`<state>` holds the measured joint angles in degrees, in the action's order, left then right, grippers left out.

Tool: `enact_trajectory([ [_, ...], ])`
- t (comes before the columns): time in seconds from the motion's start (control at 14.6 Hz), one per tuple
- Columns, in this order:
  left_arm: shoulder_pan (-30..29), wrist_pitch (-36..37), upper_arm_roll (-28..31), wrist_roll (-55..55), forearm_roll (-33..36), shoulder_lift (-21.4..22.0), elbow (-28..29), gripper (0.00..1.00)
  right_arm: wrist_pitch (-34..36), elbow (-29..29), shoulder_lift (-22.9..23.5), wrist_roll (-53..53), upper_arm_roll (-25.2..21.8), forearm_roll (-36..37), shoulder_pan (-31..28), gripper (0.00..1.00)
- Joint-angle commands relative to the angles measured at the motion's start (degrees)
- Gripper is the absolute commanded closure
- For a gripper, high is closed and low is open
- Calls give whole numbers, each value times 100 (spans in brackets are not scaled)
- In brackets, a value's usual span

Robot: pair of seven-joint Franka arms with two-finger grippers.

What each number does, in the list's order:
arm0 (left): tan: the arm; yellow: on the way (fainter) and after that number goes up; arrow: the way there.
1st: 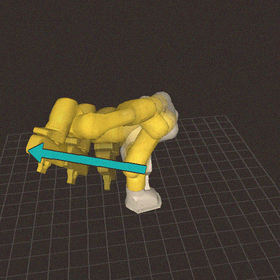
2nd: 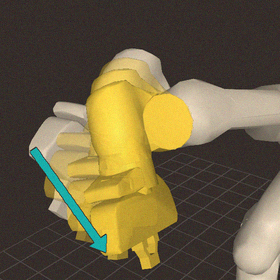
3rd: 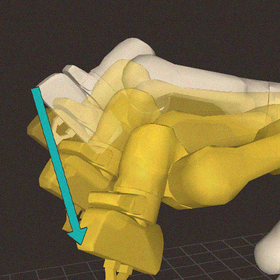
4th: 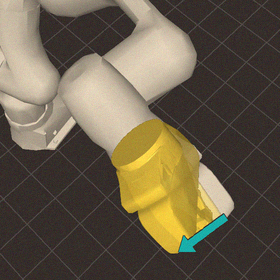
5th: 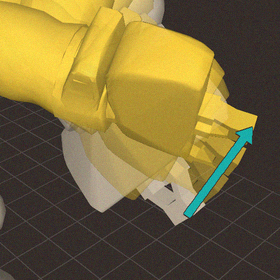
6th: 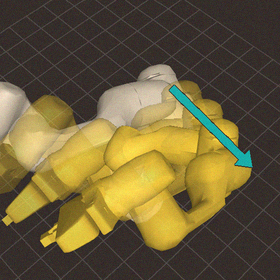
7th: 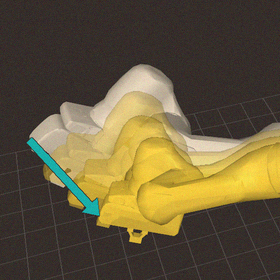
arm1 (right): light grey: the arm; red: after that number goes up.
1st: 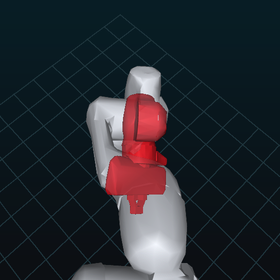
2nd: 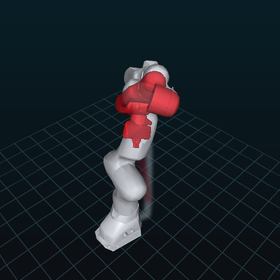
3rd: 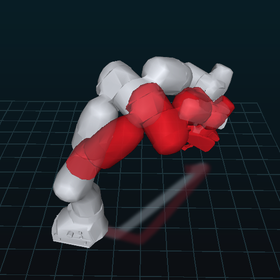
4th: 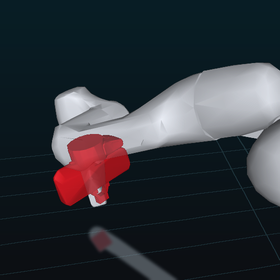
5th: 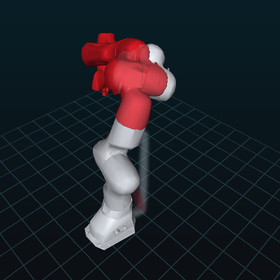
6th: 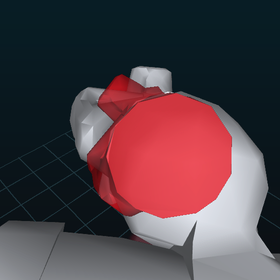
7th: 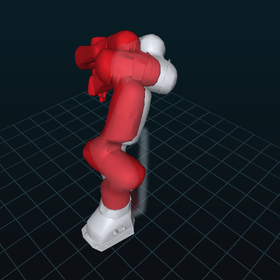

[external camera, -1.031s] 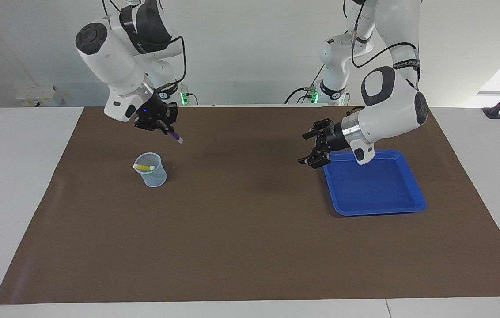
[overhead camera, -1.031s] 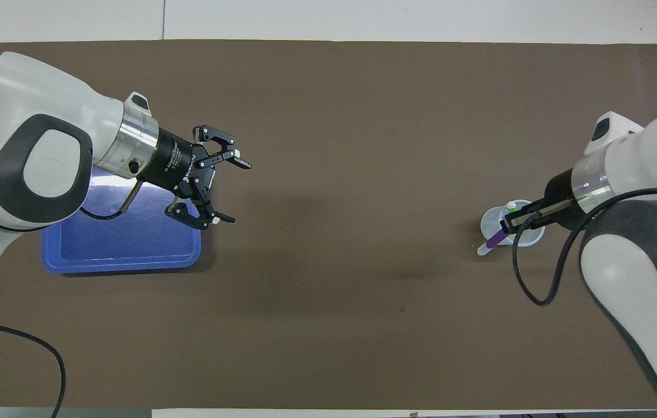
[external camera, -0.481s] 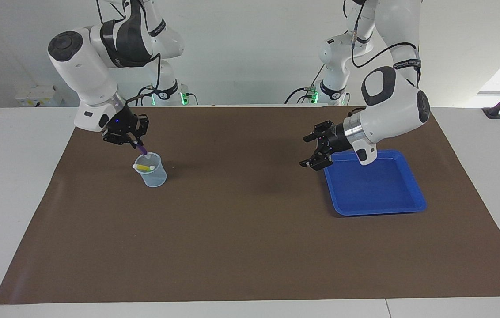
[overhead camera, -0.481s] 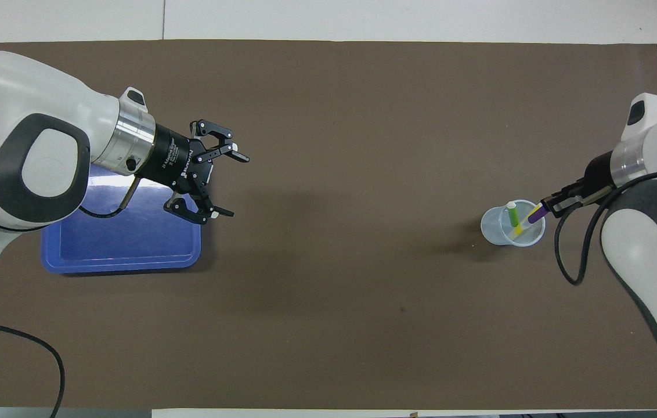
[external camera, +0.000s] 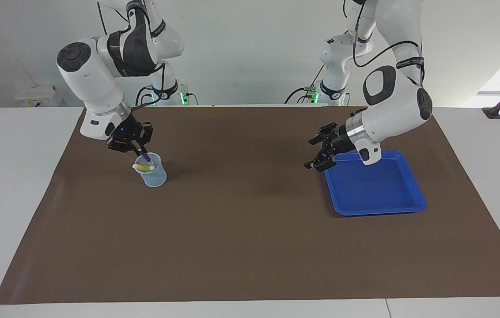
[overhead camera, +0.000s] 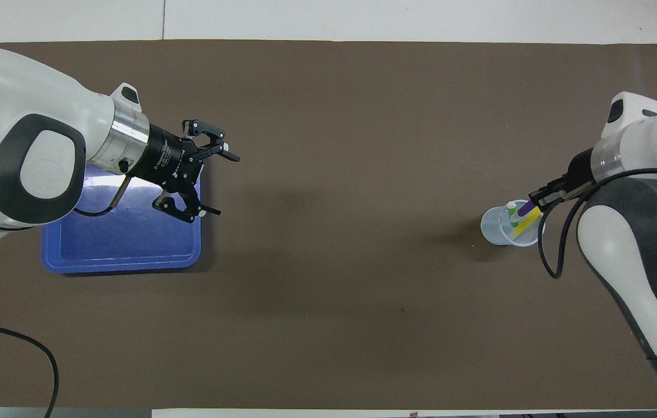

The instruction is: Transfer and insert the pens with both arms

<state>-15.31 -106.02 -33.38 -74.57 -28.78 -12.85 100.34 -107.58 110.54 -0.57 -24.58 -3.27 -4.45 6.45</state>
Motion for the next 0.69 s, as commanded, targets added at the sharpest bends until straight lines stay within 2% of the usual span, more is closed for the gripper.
enact_trajectory([
  [0.0,667,178,848,634,354,414,144,0,-167,275,-136,-82,19,76,-4,100],
  [0.07,791,231,1024,837,504,493,153,0,-158,284,-136,-82,19,76,-4,96],
  [0.14,845,301,1165,1039,671,529,144,0,-140,284,-145,-73,19,76,-4,69],
  [0.21,889,354,1315,1259,864,590,144,0,-140,275,-136,-64,28,76,5,34],
  [0.27,1011,433,1508,1505,996,660,144,0,-105,232,-136,-64,28,50,-4,13],
  [0.34,1195,547,1753,1742,1102,739,170,0,-70,196,-127,-64,28,33,-4,0],
  [0.48,1591,705,2342,2366,1322,880,197,0,78,30,-136,-47,28,24,-4,0],
  [0.62,1671,785,2634,2928,1567,1003,197,0,316,-198,-162,137,28,24,-13,0],
])
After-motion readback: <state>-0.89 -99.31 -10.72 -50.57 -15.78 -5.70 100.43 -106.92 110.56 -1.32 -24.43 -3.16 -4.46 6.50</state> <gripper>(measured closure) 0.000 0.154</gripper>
